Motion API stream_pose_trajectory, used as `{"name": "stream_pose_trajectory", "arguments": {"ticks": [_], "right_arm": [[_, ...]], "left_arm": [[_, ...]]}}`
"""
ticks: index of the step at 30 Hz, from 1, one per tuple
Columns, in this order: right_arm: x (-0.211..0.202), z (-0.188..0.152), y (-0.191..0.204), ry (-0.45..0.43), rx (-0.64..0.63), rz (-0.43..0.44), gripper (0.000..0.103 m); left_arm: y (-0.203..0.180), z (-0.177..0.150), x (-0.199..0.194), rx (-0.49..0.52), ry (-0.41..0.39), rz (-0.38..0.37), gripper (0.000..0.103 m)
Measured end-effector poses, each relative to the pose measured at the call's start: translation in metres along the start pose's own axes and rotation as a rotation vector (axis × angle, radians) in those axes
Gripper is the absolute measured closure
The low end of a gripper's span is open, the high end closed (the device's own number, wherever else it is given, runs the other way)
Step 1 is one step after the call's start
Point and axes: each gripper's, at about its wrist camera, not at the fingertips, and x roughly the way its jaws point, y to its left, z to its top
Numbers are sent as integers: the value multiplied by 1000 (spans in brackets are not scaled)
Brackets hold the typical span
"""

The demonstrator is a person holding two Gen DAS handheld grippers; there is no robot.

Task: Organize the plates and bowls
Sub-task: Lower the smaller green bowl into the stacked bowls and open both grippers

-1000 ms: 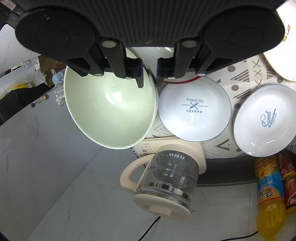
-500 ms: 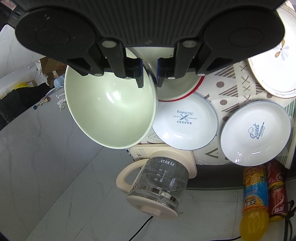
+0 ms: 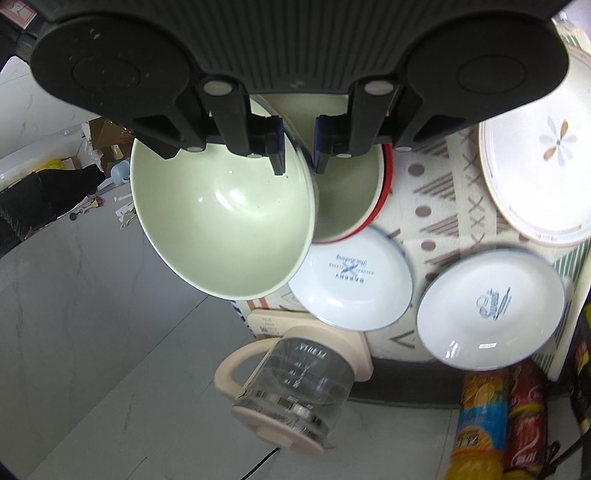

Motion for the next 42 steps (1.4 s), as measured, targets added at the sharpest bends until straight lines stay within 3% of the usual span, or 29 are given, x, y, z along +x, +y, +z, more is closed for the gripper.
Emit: {"name": "stream_pose_trajectory", "arguments": {"ticks": [11,25,42], "right_arm": [[8,-10,6,58,-49,-5,84],[35,-6,9,101,-73,-7,88],[35,4,0,100,-107,-10,89]], "left_arm": [[20,-17,10,-85,61,8,89],[32,-11,17,-146,128,29,87],[57,-8,1,-157,90,94,87]]}}
